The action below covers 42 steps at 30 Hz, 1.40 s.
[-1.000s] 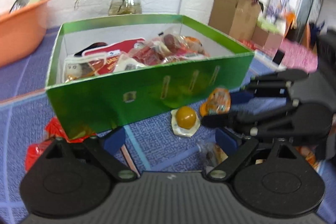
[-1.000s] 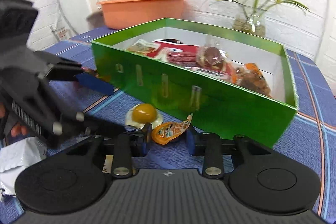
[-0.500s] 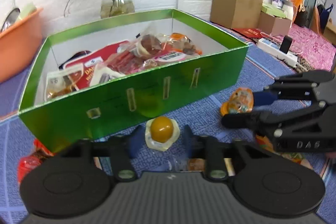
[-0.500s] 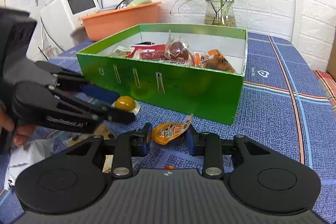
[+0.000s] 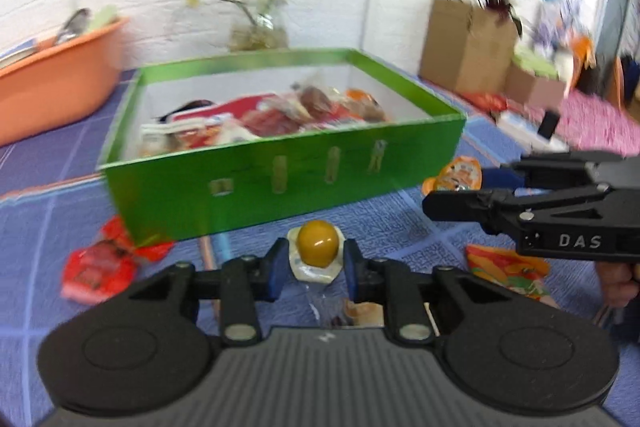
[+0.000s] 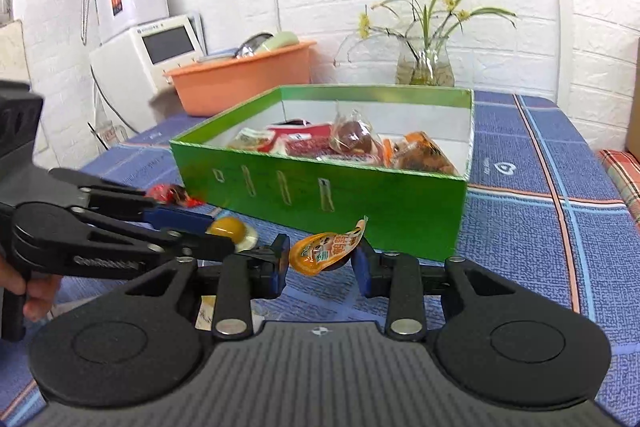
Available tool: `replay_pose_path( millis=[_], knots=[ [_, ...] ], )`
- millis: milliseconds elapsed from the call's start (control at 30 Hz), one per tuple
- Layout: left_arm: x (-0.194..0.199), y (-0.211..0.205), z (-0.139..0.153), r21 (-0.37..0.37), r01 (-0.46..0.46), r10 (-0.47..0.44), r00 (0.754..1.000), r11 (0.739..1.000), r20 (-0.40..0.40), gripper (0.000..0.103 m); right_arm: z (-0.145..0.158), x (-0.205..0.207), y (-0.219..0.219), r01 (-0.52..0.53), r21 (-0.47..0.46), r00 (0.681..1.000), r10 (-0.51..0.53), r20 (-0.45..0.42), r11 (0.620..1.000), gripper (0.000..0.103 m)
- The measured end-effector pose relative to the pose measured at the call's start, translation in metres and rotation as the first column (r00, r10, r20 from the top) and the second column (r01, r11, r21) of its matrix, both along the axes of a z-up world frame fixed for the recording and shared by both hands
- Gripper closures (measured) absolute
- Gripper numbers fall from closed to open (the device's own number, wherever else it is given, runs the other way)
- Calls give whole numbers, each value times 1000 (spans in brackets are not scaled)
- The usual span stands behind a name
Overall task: Organize snacks
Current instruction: 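Grasp the orange yolk cake with the right gripper while the left grasps the yellow one, then lower both yolk cakes into the green box and open both grippers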
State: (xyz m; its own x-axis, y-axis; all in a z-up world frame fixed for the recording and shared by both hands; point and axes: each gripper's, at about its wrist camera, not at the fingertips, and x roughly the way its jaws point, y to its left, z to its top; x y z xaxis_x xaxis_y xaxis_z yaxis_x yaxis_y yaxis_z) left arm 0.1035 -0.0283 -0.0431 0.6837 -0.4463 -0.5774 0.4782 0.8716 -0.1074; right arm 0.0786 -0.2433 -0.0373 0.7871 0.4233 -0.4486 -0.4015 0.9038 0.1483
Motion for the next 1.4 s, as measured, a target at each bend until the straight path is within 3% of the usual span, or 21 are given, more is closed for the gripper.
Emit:
replay_pose_path(
  millis=[333, 567, 700, 833, 1000, 1100, 1200, 1400],
  knots=[
    [-26, 41, 41, -83, -158, 169, 975, 984, 143, 85, 24, -25, 44, -29, -4, 993, 29, 116, 1000, 44],
    [-12, 31, 79, -84, -182, 199, 937, 980, 287, 85, 64, -19, 55, 78, 10, 954, -78, 288, 997, 44],
    [7, 22, 101, -115, -148, 177, 933, 982, 312, 84, 85, -6, 49, 115, 55, 935, -127, 331, 992, 44],
    [31, 13, 109, -142, -171, 208, 928, 975, 311, 84, 98, 13, 44, 160, 85, 928, -179, 326, 984, 44],
    [59, 1, 101, -193, -238, 287, 912, 952, 294, 84, 97, 40, 36, 254, 196, 908, -303, 288, 947, 44],
    [65, -3, 89, -182, -261, 306, 905, 948, 296, 84, 90, 53, 40, 330, 185, 878, -373, 300, 926, 43],
    [73, -6, 79, -160, -233, 270, 923, 959, 276, 84, 80, 64, 44, 367, 159, 863, -399, 309, 917, 43],
    [77, -2, 75, -154, -254, 289, 916, 955, 277, 84, 63, 75, 42, 361, 160, 885, -391, 252, 919, 43]
  ],
)
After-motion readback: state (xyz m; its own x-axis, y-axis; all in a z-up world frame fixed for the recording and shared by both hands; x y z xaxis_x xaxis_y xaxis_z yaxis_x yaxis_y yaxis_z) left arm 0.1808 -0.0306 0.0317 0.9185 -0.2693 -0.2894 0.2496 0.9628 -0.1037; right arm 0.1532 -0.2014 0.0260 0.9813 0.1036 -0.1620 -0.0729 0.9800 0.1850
